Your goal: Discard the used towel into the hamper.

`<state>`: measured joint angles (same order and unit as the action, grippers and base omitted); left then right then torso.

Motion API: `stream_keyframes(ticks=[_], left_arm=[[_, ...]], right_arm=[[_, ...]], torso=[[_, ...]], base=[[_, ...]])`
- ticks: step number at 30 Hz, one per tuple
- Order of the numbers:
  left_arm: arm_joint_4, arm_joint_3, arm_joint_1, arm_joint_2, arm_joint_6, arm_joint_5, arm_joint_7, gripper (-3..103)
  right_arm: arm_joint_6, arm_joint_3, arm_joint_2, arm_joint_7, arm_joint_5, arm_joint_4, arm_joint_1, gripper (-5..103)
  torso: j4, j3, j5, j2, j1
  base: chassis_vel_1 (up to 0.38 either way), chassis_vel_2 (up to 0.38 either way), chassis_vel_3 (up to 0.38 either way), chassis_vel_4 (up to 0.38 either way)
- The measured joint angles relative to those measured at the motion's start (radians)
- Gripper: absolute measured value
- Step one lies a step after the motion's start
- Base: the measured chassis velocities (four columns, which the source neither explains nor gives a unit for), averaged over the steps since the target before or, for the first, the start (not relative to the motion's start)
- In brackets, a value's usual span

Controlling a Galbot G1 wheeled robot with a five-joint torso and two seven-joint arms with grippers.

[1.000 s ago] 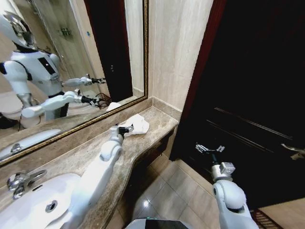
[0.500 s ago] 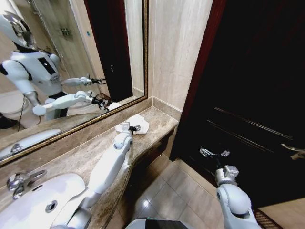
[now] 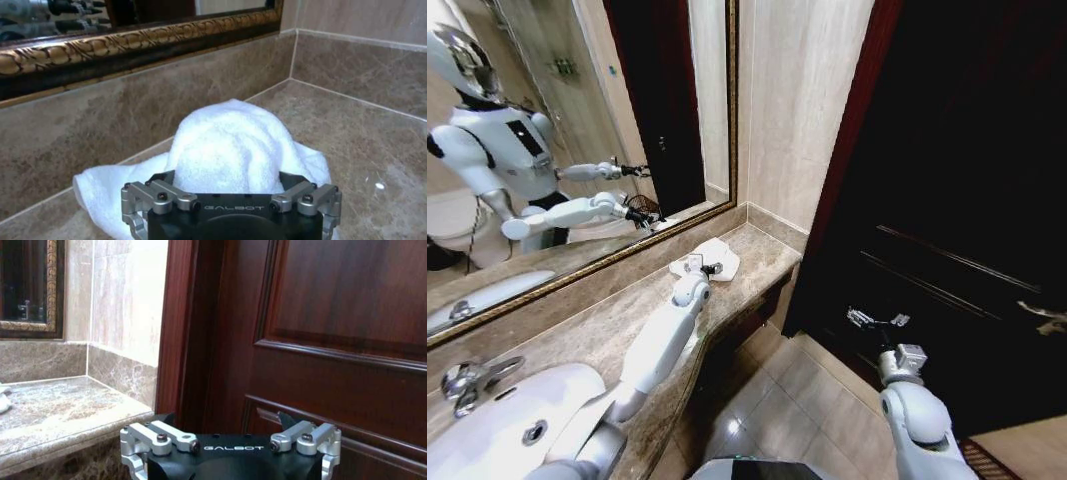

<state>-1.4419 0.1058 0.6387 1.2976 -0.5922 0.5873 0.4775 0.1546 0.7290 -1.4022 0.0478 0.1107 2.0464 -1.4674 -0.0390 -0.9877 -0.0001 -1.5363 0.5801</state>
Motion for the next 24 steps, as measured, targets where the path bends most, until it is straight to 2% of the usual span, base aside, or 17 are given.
stream_keyframes(ticks=[2,5,6,8,9,12,14,17,20,23,24], left_arm=[[0.000,-0.002,0.000,0.000,0.002,0.001,-0.001,100],[0.000,-0.004,0.000,0.000,0.007,0.004,-0.003,85],[0.000,-0.004,0.000,0.000,0.007,0.004,-0.003,85],[0.000,-0.004,0.000,-0.002,0.010,0.005,-0.005,74],[0.000,-0.004,0.000,-0.002,0.010,0.005,-0.005,74],[0.006,-0.004,0.000,-0.006,0.015,0.005,-0.013,57],[0.009,-0.004,-0.001,-0.006,0.016,0.005,-0.015,57],[0.012,0.000,0.001,-0.006,0.022,0.003,-0.016,41],[0.007,0.005,0.008,-0.008,0.025,0.002,-0.016,35],[0.000,0.008,0.014,-0.012,0.034,0.003,-0.017,20],[0.000,0.008,0.014,-0.012,0.034,0.003,-0.017,20]], right_arm=[[-0.002,0.000,-0.004,0.002,-0.001,0.000,-0.002,100],[-0.005,0.002,-0.009,0.007,-0.006,0.008,-0.009,100],[-0.005,0.002,-0.009,0.007,-0.006,0.008,-0.009,100],[-0.005,0.006,-0.010,0.009,-0.007,0.017,-0.014,100],[-0.005,0.006,-0.010,0.009,-0.007,0.017,-0.014,100],[-0.005,0.017,-0.009,0.013,-0.007,0.026,-0.018,100],[-0.005,0.018,-0.010,0.015,-0.007,0.029,-0.019,100],[-0.005,0.018,-0.014,0.017,-0.010,0.038,-0.024,100],[-0.005,0.015,-0.015,0.017,-0.014,0.042,-0.026,100],[-0.005,0.017,-0.019,0.020,-0.015,0.048,-0.034,100],[-0.005,0.017,-0.019,0.020,-0.015,0.048,-0.034,100]], torso=[[0.0000,0.000,0.0000,0.000,0.000],[0.0000,0.000,0.0000,0.000,0.000],[0.0000,0.000,0.0000,0.000,0.000],[0.0001,0.000,0.0000,0.000,0.000],[0.0001,0.000,0.0000,0.000,0.000],[0.0001,0.000,0.0000,0.000,0.000],[0.0001,0.000,0.0000,0.000,0.000],[0.0003,0.000,0.0000,0.000,0.000],[0.0001,0.000,0.0000,0.000,0.000],[0.0001,0.000,-0.0001,0.000,0.000],[0.0001,0.000,-0.0001,0.000,0.000]], base=[[0.000,0.000,0.000,0.000],[0.000,0.000,0.000,0.000],[0.000,0.000,0.000,0.000],[0.000,0.000,0.000,0.000],[0.000,0.000,0.000,0.000],[0.000,0.000,0.000,0.000],[0.000,0.000,0.000,0.000],[0.000,0.000,0.000,0.000],[0.000,0.000,0.000,0.000],[0.000,0.000,0.000,0.000],[0.000,0.000,0.000,0.000]])
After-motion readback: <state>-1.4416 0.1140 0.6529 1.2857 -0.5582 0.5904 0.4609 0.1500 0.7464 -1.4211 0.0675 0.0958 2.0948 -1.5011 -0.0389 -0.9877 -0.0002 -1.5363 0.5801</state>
